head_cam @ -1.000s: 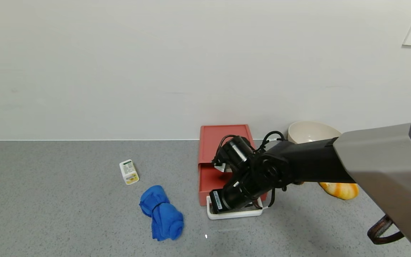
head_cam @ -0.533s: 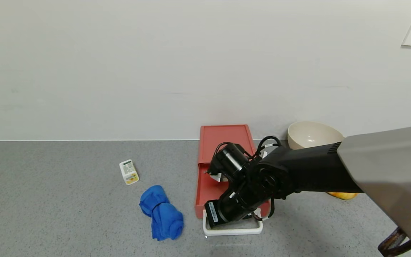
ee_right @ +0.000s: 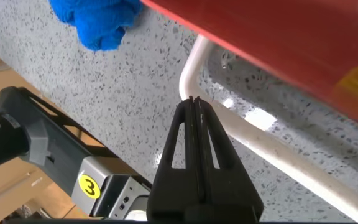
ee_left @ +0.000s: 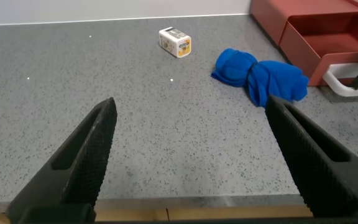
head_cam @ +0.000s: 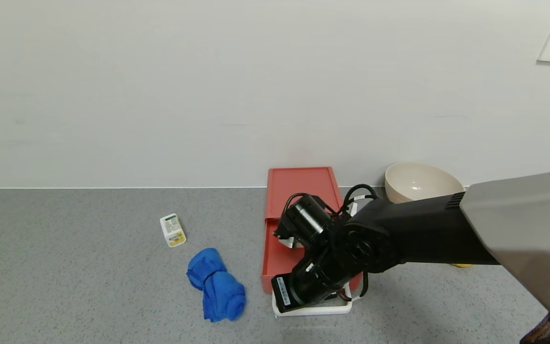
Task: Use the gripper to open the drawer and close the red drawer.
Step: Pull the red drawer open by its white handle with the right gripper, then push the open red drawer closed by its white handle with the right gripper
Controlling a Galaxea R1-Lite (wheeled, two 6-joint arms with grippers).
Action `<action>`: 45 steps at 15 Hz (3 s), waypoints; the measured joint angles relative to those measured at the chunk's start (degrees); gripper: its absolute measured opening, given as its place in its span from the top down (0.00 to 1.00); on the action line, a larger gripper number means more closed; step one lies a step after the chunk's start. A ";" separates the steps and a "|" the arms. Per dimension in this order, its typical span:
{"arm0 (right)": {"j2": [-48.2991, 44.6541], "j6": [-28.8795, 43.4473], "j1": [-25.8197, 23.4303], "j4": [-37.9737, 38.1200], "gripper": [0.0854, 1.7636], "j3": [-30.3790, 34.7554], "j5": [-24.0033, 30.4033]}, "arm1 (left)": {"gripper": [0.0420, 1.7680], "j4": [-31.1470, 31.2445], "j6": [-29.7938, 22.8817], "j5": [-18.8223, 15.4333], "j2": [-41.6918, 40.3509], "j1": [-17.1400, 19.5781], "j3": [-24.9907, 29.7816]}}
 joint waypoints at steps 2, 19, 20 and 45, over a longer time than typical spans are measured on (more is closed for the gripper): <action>-0.67 0.00 -0.11 0.02 0.98 0.18 -1.52 | 0.03 0.00 0.05 -0.02 0.00 -0.02 0.00; -27.27 -9.62 -5.60 -6.30 0.98 21.75 -1.99 | 0.03 0.00 0.07 0.00 0.00 0.00 0.00; -29.72 -11.39 -7.00 -8.59 0.98 24.39 -1.79 | 0.03 0.00 0.07 0.00 0.00 0.00 0.00; -45.57 -19.98 -26.95 -13.53 0.98 35.47 14.45 | 0.03 0.00 0.05 0.00 0.00 0.00 0.00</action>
